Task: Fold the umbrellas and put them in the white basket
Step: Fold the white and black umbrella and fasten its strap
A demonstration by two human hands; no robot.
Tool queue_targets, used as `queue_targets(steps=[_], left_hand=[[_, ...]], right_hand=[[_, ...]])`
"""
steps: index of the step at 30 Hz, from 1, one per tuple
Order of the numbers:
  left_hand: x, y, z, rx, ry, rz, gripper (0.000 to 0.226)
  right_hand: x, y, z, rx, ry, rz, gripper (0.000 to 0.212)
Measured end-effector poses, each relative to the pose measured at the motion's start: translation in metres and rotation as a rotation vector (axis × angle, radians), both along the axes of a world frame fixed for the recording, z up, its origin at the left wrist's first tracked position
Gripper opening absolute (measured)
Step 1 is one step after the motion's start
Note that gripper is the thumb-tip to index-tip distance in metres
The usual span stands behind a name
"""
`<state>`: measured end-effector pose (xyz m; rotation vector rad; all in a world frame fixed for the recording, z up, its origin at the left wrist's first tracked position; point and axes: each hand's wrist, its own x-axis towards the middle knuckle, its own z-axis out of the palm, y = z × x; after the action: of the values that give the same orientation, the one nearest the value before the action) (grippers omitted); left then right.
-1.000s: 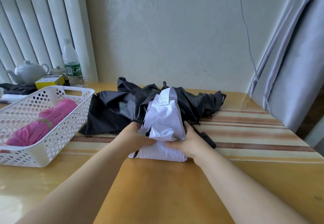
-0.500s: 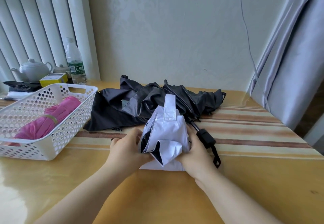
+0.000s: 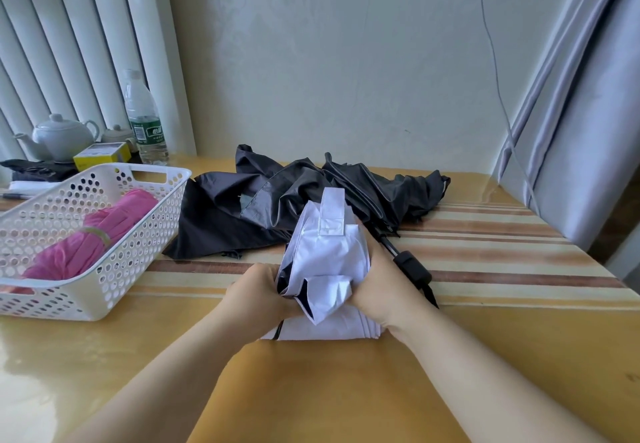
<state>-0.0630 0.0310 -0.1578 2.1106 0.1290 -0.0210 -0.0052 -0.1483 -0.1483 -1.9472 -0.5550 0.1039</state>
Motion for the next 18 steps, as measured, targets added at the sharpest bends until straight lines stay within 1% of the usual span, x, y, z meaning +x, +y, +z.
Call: queue_targets(steps=[2,4,5,6,7,8,10,13,15,16,18], left_hand=[[-0.001,-0.001,0.002,-0.046,-0.036,-0.007,0.039],[-0.001,-0.001,0.0,-0.044,-0.054,0.039,0.055],[-0.003,-0.001,-0.002,-0.031,-0.046,0.077,0.061],[-0.004,-0.001,-0.002,-0.028,-0.037,0.104,0.065],[-0.006,-0.002,-0.003,-0.034,-0.034,0.122,0.065],[-0.006,-0.003,-0.004,-0.036,-0.044,0.135,0.064],[-0.007,-0.006,-0.006,-0.026,-0.095,0.175,0.059],[-0.003,-0.01,-0.007,0.02,-0.125,0.269,0.048],[0.0,-0.01,-0.008,0.021,-0.118,0.28,0.041],[0.0,-0.009,-0.008,0.015,-0.121,0.272,0.038],[-0.001,-0.008,-0.009,0.016,-0.132,0.239,0.033]], right_hand=[[-0.003,-0.001,-0.001,0.059,0.008,-0.006,0.087],[-0.009,-0.003,-0.007,0.159,0.046,-0.071,0.095],[-0.012,-0.002,-0.009,0.215,0.07,-0.109,0.093],[-0.014,-0.001,-0.009,0.248,0.081,-0.142,0.087],[-0.015,0.001,-0.007,0.244,0.081,-0.165,0.08],[-0.015,0.003,-0.006,0.22,0.071,-0.182,0.076],[-0.012,0.007,-0.005,0.177,0.042,-0.212,0.076],[-0.011,0.012,-0.004,0.121,0.002,-0.238,0.074],[-0.01,0.008,-0.004,0.109,0.047,-0.218,0.076],[-0.01,0.004,-0.001,0.091,0.099,-0.186,0.082],[-0.008,-0.003,0.008,-0.012,0.202,-0.107,0.107]])
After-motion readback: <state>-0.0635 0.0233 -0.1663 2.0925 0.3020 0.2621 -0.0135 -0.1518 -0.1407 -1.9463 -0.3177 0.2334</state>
